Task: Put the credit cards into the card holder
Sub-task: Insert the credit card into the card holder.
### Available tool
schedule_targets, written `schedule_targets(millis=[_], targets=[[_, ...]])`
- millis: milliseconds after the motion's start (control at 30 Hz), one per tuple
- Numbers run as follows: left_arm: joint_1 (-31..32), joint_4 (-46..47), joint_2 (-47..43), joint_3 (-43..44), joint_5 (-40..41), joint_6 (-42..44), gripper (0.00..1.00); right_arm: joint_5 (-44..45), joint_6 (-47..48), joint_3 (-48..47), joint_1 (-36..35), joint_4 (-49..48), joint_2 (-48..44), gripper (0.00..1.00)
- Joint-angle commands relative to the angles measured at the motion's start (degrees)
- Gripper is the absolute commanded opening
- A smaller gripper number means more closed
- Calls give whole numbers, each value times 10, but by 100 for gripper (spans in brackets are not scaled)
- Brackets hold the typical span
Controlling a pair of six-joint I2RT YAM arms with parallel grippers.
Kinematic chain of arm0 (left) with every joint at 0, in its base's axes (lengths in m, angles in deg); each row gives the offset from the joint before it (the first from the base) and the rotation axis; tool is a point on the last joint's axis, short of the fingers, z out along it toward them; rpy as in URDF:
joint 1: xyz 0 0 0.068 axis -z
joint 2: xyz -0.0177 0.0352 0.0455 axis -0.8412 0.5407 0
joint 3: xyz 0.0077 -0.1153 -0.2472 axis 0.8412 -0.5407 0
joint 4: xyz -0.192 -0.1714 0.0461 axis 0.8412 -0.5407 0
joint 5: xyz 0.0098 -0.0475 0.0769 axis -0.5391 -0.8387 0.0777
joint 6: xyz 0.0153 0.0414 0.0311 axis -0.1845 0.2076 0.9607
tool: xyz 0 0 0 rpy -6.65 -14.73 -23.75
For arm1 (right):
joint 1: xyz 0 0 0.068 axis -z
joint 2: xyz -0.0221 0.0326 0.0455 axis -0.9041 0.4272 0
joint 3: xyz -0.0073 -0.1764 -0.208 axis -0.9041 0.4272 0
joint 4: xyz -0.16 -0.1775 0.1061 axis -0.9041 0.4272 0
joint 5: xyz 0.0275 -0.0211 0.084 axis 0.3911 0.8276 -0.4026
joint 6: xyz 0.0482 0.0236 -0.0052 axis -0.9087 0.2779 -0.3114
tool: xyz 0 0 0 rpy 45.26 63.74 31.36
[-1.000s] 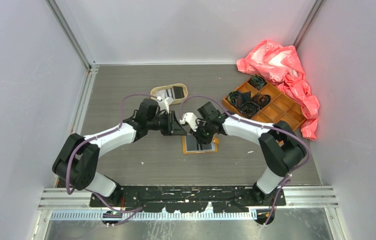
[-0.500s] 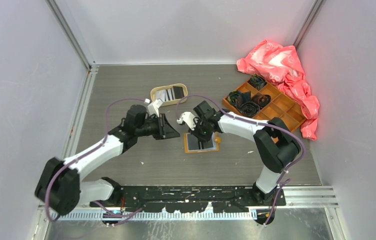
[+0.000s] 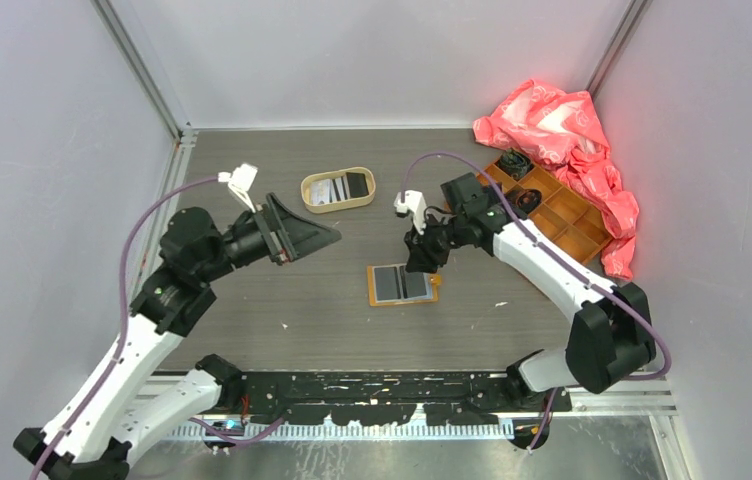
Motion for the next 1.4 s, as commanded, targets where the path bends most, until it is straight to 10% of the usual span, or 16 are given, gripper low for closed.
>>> schedule_targets(millis=[0, 533, 1367], targets=[[9, -144, -21, 95, 80, -93, 98, -64, 11, -19, 36, 28, -18, 42], [16, -264, 26, 288, 84, -113, 100, -54, 24, -26, 87, 39, -8, 43], [52, -220, 33, 260, 106, -44, 100, -78, 46, -15, 212, 49, 58, 45]])
